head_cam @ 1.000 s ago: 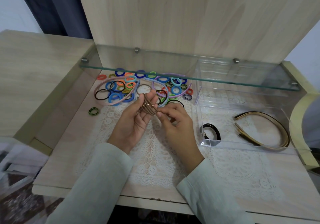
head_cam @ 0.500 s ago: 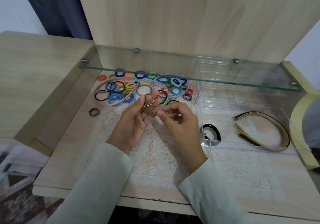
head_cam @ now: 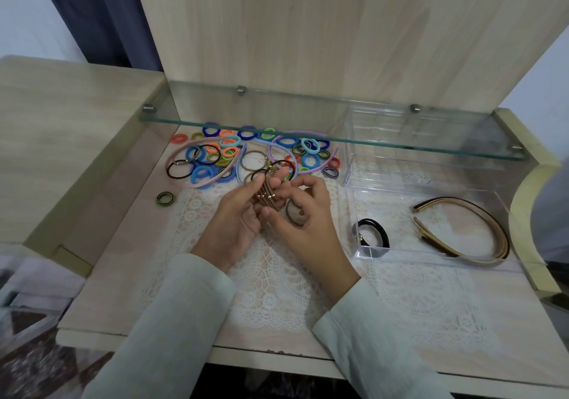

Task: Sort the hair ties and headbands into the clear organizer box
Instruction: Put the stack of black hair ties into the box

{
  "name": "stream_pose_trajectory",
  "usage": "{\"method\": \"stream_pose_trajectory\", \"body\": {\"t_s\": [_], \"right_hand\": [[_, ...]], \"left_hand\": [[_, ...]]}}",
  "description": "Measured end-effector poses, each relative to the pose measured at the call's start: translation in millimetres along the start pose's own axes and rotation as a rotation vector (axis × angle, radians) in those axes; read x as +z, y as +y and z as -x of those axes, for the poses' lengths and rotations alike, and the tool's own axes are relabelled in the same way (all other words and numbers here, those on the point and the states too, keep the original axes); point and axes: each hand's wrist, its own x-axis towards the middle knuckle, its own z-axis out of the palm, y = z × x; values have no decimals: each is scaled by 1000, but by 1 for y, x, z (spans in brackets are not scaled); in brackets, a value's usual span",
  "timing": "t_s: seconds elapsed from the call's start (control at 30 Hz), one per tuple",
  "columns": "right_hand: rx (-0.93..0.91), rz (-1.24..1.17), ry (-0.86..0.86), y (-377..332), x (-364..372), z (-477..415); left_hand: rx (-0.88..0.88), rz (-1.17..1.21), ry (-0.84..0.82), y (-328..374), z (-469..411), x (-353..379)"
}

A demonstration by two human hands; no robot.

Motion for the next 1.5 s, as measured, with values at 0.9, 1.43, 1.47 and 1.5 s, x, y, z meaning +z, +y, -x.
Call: {"method": "stream_pose_trajectory", "body": {"t_s": [0.9, 1.43, 1.47, 1.5], "right_hand": [[-80, 336, -283, -29, -29, -21], [-516, 904, -370, -40, -60, -23], [-531, 919, -376, -41, -63, -23], [-539, 933, -384, -42, -66, -24]], "left_hand": [[-287, 31, 78, 57, 8, 0], [-316, -1039, 239, 62, -8, 14], [-305, -1080, 251, 60, -10, 18], [-296, -1124, 257, 58, -12, 23]]}}
